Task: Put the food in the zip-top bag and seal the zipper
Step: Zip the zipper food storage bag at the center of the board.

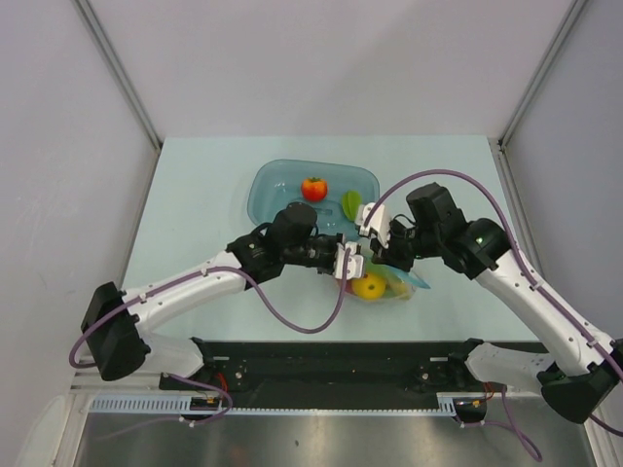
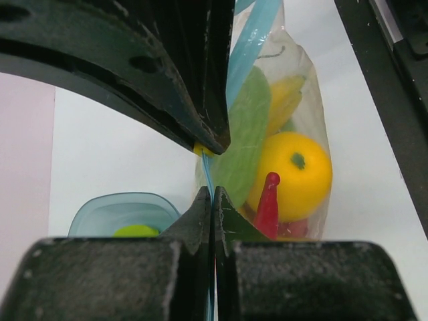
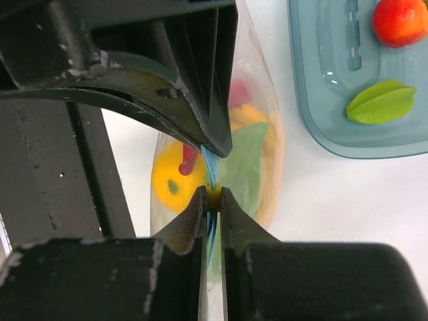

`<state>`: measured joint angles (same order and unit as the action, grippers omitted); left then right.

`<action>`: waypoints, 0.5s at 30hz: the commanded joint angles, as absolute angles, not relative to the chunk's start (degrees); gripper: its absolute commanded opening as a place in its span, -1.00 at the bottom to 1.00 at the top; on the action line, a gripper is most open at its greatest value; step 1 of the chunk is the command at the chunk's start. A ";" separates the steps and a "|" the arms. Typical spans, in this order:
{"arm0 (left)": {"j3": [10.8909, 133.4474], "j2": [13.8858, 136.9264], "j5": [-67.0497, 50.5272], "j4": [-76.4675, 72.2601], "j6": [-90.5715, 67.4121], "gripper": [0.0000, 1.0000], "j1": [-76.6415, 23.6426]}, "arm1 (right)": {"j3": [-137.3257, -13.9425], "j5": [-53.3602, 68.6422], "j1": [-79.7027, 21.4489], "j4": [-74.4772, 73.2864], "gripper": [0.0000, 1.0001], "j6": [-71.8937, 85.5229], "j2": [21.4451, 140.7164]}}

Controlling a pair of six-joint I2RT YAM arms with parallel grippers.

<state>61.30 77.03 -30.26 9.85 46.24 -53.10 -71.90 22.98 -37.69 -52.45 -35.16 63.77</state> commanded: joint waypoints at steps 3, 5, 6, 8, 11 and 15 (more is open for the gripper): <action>58.27 72.60 -26.98 10.11 44.58 -1.00 -50.90 | -72.60 18.46 -37.62 -55.63 -1.00 -38.23 59.24; 58.71 72.34 -27.25 10.37 42.90 -1.00 -48.71 | -71.72 17.32 -36.65 -57.56 -1.00 -39.46 57.57; 58.88 72.25 -27.16 10.72 41.50 -1.00 -48.08 | -71.54 17.23 -36.13 -58.26 -1.00 -39.72 56.61; 58.80 71.72 -26.90 10.72 41.05 -1.00 -46.85 | -71.46 17.23 -34.63 -60.02 -1.00 -40.60 55.81; 58.01 70.40 -26.72 10.81 40.87 -1.00 -45.97 | -71.89 16.53 -32.96 -62.30 -1.00 -42.00 54.76; 56.61 68.12 -26.02 11.25 41.13 -1.00 -45.26 | -72.25 16.00 -29.80 -64.95 -1.00 -44.46 53.27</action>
